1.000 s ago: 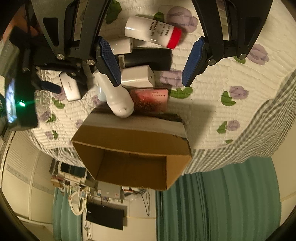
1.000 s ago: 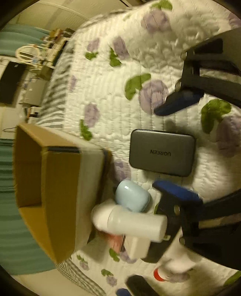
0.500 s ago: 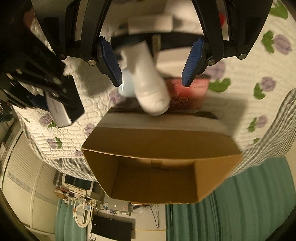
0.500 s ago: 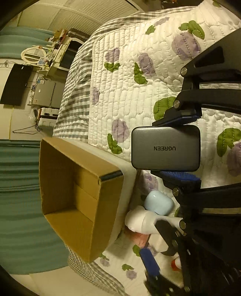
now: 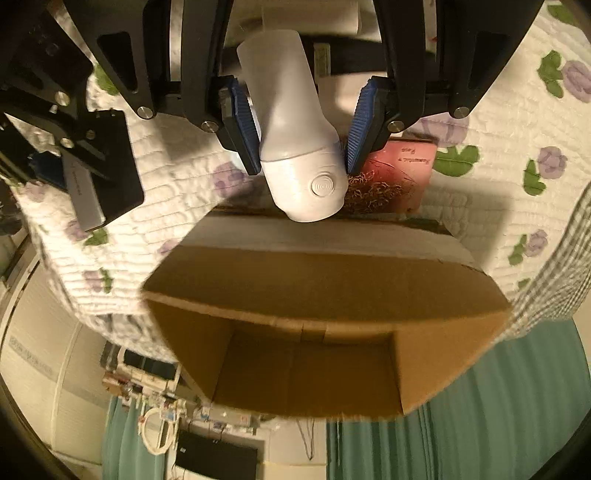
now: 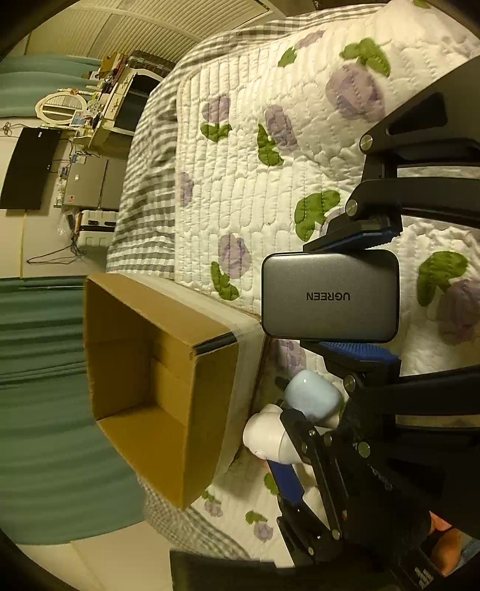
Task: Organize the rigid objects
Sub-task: 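Lower both held items into the box and open both tools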
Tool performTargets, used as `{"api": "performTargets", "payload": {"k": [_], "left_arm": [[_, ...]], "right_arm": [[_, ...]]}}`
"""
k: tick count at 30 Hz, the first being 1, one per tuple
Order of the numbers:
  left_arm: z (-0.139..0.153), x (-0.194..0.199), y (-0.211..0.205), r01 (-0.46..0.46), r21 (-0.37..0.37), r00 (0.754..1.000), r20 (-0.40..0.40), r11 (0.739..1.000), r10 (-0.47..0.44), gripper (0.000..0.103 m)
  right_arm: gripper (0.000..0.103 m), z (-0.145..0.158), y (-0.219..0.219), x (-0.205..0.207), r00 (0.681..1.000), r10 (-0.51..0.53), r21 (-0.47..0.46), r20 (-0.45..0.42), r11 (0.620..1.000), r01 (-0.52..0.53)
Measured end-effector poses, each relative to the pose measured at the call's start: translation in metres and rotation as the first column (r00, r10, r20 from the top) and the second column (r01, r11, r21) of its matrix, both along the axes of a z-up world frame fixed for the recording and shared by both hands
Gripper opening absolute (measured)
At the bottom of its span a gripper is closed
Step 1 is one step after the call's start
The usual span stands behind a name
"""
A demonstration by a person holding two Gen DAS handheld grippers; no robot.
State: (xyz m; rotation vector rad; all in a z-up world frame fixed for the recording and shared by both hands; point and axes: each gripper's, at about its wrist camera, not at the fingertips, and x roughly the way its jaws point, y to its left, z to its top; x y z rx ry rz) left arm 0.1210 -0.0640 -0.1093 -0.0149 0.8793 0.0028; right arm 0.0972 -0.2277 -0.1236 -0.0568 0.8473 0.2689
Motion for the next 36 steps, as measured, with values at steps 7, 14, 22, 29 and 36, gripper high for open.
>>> {"api": "performTargets", "payload": {"k": [7,14,22,29,36], "left_arm": [[0.076,-0.032,0.012,0.042,-0.050,0.991,0.133,0.998,-0.035,0.047],[0.145,-0.003,0.030,0.054,0.024,0.969,0.239,0.998,-0.058,0.047],[0.128,0.065,0.047,0.091,0.104,0.974,0.196,0.990,-0.110,0.047],[0.079,0.100,0.061,0.111,0.100,0.983,0.136,0.989,-0.124,0.047],[0.068,0.117,0.063,0.112,0.089,0.983,0.136,0.990,-0.123,0.050]], "right_arm": [[0.041,0.051,0.003,-0.020,0.996,0.027,0.022,0.083,0.999,-0.029],[0.041,0.127,0.025,-0.008,0.974,0.092,0.034,0.208,0.994,-0.101],[0.041,0.140,0.053,0.039,0.963,0.110,0.054,0.244,0.990,-0.127],[0.041,0.086,0.065,0.081,0.981,0.103,0.062,0.166,0.991,-0.115],[0.041,0.069,0.073,0.097,0.985,0.088,0.036,0.152,0.995,-0.094]]}}
